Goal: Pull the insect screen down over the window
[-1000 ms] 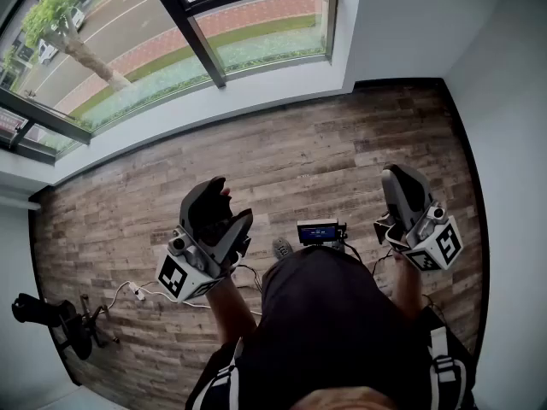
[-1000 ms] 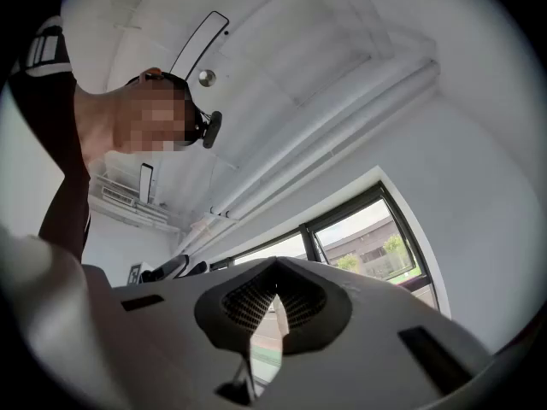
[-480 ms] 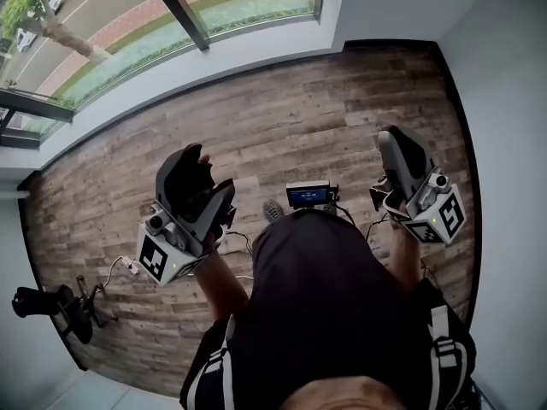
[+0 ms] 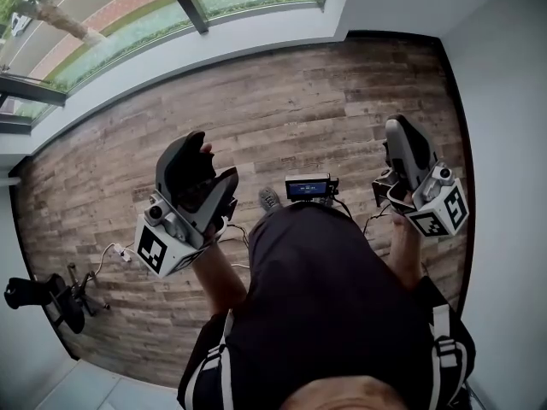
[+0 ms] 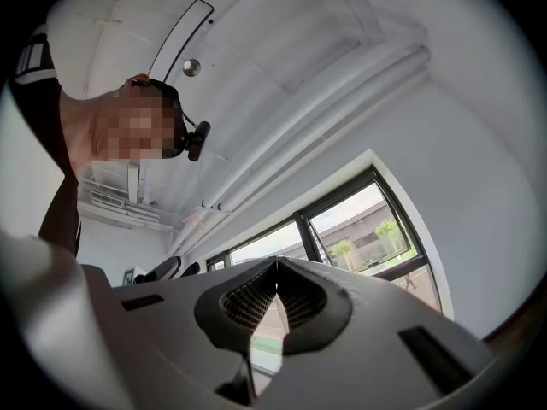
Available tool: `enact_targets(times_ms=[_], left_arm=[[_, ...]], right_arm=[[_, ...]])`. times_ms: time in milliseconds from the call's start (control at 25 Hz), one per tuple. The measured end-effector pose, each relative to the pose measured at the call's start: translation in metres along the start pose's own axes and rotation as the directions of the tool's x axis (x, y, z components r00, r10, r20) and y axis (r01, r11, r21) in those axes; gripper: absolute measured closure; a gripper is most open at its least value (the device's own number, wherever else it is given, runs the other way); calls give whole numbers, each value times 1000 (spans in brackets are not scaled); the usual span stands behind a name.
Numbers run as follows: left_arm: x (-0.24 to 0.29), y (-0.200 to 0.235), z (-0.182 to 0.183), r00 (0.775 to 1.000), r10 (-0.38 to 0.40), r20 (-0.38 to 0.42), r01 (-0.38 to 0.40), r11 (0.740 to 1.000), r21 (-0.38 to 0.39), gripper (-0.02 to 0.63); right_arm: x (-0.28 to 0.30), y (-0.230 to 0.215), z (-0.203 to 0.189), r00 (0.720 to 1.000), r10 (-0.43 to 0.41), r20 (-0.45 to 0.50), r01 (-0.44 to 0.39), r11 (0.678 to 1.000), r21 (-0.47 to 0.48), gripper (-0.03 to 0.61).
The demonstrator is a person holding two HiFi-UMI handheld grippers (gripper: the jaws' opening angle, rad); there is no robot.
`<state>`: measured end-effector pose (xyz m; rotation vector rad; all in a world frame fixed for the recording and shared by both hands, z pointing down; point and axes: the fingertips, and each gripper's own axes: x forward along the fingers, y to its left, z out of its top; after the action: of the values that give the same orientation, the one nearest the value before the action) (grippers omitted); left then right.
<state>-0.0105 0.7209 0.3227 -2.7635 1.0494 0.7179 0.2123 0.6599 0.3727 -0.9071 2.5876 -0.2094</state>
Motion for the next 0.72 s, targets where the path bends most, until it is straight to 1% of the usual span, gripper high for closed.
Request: enact_targets(times_ms=[120, 240, 360, 480, 640, 720], left_arm=[[-9, 15, 1, 1000, 12, 9, -12, 1000, -7, 368], [-23, 32, 1, 1000, 27, 5, -27, 999, -18, 370], [-34, 57, -2, 999, 46, 2, -46, 999, -23, 401], [-43, 80, 0, 997, 70, -15, -71, 996, -55, 405], [-58, 105, 0, 998, 62, -29, -64, 996, -70, 405], [-63, 122, -1, 997, 73, -31, -75, 993, -92, 411]], right_arm=[[15, 1, -14, 1000, -9, -27, 9, 1000, 8, 571], [30, 0, -32, 997, -34, -70, 36, 999, 22, 571], [47, -6, -54, 991, -76, -112, 80, 996, 35, 571], [60, -6, -76, 982, -116, -152, 124, 991, 47, 571], [75, -1, -95, 972, -149, -180, 160, 986, 48, 571], [86, -1, -104, 969, -160, -190, 172, 984, 46, 571]])
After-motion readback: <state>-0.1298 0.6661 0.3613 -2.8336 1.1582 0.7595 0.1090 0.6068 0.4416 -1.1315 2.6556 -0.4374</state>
